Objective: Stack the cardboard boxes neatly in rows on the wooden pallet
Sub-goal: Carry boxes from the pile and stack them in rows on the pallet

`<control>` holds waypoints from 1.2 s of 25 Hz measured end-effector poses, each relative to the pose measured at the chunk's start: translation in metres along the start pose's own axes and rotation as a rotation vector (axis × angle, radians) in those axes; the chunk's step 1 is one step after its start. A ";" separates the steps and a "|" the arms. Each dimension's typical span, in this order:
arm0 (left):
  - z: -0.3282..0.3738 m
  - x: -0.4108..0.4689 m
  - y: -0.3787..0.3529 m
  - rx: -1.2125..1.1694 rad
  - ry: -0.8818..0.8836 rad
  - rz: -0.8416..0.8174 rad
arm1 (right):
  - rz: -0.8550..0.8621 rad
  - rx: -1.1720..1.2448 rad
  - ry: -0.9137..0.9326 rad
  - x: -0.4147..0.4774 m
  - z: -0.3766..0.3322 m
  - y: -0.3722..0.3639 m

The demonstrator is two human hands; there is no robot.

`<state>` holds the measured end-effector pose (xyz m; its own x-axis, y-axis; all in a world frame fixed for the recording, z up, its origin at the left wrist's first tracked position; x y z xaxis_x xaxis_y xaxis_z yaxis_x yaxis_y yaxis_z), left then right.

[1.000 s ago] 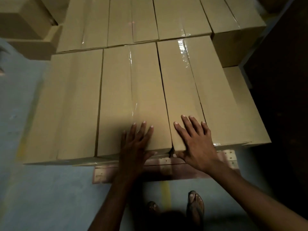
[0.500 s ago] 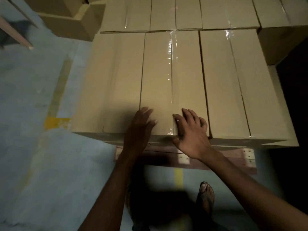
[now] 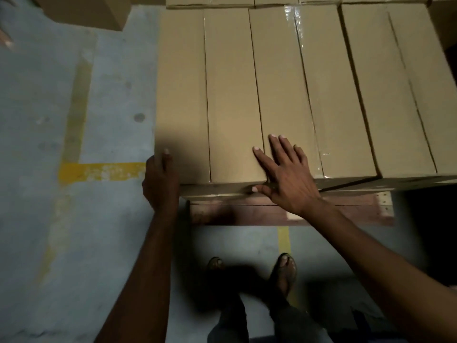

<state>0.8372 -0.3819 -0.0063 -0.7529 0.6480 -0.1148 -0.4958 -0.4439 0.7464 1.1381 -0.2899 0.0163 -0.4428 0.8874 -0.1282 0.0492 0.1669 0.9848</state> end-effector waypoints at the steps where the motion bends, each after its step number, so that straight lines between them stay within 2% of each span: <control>1: 0.003 -0.003 0.002 -0.003 -0.010 0.014 | -0.001 -0.009 -0.009 -0.001 0.001 0.001; 6: -0.012 0.007 0.000 0.007 -0.001 -0.090 | -0.011 -0.011 -0.027 -0.002 -0.001 -0.006; 9: -0.016 0.018 -0.004 -0.078 -0.044 -0.180 | -0.014 0.073 -0.066 0.000 -0.002 -0.004; 13: 0.022 0.046 -0.009 -0.127 -0.156 -0.271 | -0.003 0.243 -0.237 0.027 -0.006 0.018; 18: 0.053 0.087 -0.024 -0.247 -0.218 -0.263 | 0.007 0.099 -0.425 0.044 -0.009 0.001; 22: 0.051 0.092 -0.029 -0.328 -0.240 -0.275 | 0.010 0.168 -0.527 0.050 -0.009 -0.001; 30: 0.042 0.098 -0.038 -0.408 -0.242 -0.363 | 0.042 0.091 -0.592 0.052 -0.013 -0.001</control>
<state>0.8000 -0.2756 -0.0186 -0.4079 0.9041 -0.1275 -0.8655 -0.3384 0.3693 1.1038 -0.2491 0.0100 0.1335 0.9783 -0.1583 0.1436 0.1389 0.9798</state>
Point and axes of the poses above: each hand's wrist, its own x-axis towards the middle knuckle, its own y-axis out of the back of the hand, z = x × y, the point moved 8 cm from there along x, towards the middle knuckle, and after that the axes turned 10 degrees about -y, right-handed, at the moved point
